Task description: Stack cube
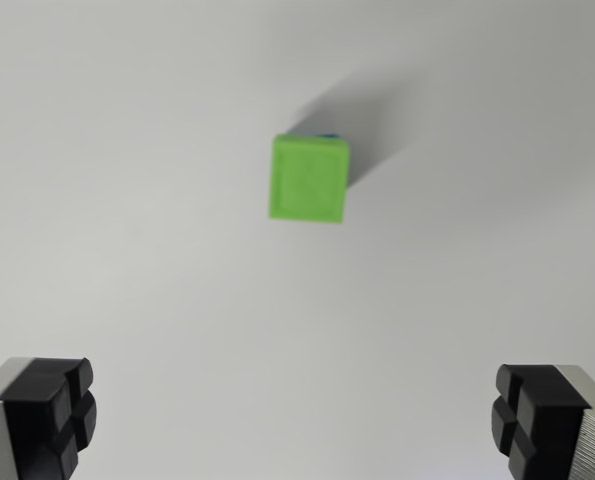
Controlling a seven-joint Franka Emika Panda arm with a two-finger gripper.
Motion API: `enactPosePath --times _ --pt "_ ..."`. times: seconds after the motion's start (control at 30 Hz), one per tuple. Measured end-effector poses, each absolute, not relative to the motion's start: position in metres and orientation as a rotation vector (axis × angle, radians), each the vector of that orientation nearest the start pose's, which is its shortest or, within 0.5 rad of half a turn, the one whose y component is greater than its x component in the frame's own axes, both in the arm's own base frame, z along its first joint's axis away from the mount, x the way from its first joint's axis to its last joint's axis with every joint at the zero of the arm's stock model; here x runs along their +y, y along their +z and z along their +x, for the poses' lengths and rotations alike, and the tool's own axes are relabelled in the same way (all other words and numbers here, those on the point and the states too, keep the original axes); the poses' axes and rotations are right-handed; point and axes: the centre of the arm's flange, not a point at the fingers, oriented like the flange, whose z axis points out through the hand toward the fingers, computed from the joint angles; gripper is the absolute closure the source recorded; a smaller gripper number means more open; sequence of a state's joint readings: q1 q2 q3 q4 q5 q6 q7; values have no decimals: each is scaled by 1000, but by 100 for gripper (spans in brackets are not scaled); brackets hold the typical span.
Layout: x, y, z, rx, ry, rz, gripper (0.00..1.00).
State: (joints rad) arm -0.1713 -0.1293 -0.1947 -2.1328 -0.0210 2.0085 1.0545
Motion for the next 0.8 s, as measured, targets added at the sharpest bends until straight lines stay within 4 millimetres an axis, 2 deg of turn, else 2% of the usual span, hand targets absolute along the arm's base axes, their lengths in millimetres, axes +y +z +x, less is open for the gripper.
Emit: enactPosePath --times 0.8 --pt "-187 467 478 2032 -1 -2388 0"
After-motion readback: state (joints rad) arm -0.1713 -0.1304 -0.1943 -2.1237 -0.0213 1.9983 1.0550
